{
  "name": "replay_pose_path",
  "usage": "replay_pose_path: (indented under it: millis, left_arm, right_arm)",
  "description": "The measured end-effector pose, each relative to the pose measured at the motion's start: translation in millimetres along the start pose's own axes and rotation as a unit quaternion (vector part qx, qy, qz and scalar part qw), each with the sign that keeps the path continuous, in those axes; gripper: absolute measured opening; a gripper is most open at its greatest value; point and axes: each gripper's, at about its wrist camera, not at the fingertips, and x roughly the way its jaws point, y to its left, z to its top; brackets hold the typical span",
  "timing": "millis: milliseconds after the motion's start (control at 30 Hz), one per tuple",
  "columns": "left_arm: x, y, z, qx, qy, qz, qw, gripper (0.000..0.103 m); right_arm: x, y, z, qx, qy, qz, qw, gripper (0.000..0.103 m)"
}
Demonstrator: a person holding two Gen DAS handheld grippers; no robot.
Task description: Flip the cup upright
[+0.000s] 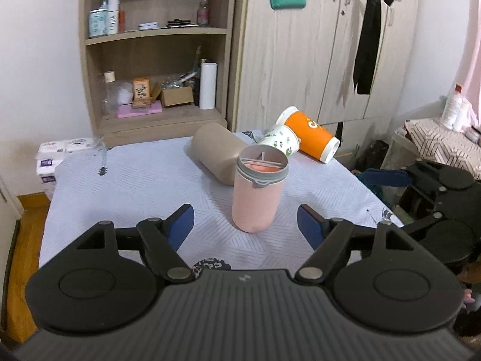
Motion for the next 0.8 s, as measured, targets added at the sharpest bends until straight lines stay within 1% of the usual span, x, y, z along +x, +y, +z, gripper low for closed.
replay_pose_path:
  millis: [100,133,167,233,333,400,500,633,733,800]
  left_arm:
    - [-14,0,-1,-0.010,-0.003,0.009,0.9999,0.078]
    - [-17,-1,-1,-0.010,-0.004,0.015,0.9998,0.085]
    - [-20,-4,-2,-0.006,-0.006,0.026,0.9996,0.095]
    - [-24,-9,-2,0.003,-0.009,0.058,0.9983,0.101]
    - [-30,-7,-1,-0.007,-0.010,0.088,0.9961,0.103]
    - [-32,-4,0,-0.016,-0.005,0.100,0.9948,0.103]
    - [-32,2,2,-0.022,0.003,0.130,0.9913,0.103]
    - [-30,3,4,-0.024,0.029,0.171,0.9846,0.103]
    - [-26,2,5,-0.019,0.049,0.177,0.9828,0.103]
    - [-26,1,4,-0.020,0.049,0.178,0.9826,0.103]
  right_arm:
    - [-13,4,5,0.000,-0.007,-0.007,1.000,0.092]
    - [-17,6,7,0.001,-0.009,-0.007,1.000,0.092]
    - [-21,7,9,0.002,-0.012,-0.005,1.000,0.092]
    - [-28,11,13,0.000,-0.021,-0.001,1.000,0.093]
    - [-31,16,20,-0.006,-0.021,-0.012,1.000,0.094]
    - [-32,16,22,0.001,-0.016,-0.013,1.000,0.094]
    - [-33,13,24,0.016,-0.010,-0.023,1.000,0.095]
    - [-36,7,27,0.043,-0.006,-0.036,0.998,0.101]
    - [-40,3,28,0.064,-0.001,-0.043,0.997,0.102]
    - [-41,1,29,0.071,0.002,-0.048,0.996,0.103]
